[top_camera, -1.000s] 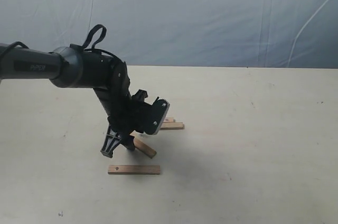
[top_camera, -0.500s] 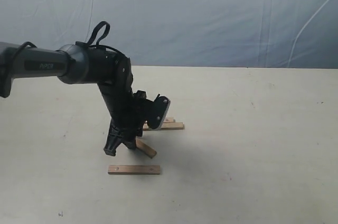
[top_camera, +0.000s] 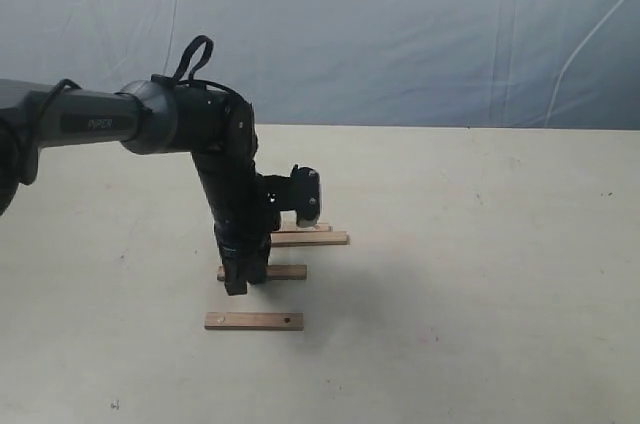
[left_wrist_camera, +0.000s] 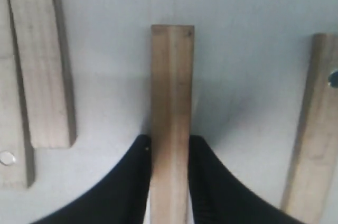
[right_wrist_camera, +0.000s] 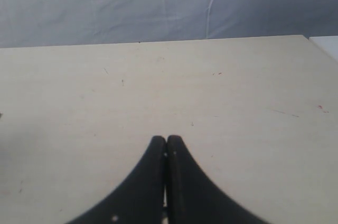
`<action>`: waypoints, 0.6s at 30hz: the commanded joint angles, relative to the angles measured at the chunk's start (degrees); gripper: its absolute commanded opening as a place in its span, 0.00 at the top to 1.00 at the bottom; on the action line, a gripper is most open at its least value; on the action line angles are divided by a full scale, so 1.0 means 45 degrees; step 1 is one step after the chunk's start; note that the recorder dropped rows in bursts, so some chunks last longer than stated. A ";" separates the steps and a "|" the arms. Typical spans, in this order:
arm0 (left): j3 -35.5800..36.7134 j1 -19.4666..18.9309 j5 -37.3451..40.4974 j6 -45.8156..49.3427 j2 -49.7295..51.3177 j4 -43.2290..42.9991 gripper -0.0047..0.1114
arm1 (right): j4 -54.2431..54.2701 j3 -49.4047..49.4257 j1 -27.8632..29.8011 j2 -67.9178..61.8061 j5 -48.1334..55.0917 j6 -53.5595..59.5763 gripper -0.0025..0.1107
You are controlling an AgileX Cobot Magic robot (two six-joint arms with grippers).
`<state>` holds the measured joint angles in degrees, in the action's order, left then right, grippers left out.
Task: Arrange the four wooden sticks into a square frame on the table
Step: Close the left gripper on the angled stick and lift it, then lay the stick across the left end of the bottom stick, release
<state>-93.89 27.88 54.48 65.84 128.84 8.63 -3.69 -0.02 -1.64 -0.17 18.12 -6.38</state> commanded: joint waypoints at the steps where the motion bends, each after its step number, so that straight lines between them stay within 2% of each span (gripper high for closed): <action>1: 0.0063 -0.0378 0.1549 -0.4129 -0.1224 0.0420 0.96 | -0.0039 0.0004 -0.0022 0.0039 -0.0061 0.0088 0.99; 3: 0.0539 -0.0756 0.1985 -0.6156 -0.2157 0.0414 0.96 | -0.0039 0.0004 -0.0022 0.0039 -0.0061 0.0088 0.99; 8: 0.2311 -0.1376 0.0697 -1.1241 -0.4052 0.0354 0.96 | -0.0039 0.0004 -0.0022 0.0039 -0.0061 0.0088 0.99; 12: 0.4473 -0.1307 -0.0055 -1.2889 -0.4976 0.0537 0.96 | -0.0039 0.0004 -0.0022 0.0039 -0.0061 0.0088 0.99; 15: 0.6791 -0.1021 -0.2019 -1.4810 -0.5673 0.0724 0.96 | -0.0039 0.0004 -0.0022 0.0039 -0.0061 0.0088 0.99; 18: 0.7978 -0.0627 -0.3570 -1.5839 -0.5985 0.0705 0.96 | -0.0039 0.0004 -0.0022 0.0039 -0.0061 0.0088 0.99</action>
<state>-61.74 23.49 44.54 -0.73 103.61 11.07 -3.69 -0.02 -1.64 -0.17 18.12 -6.38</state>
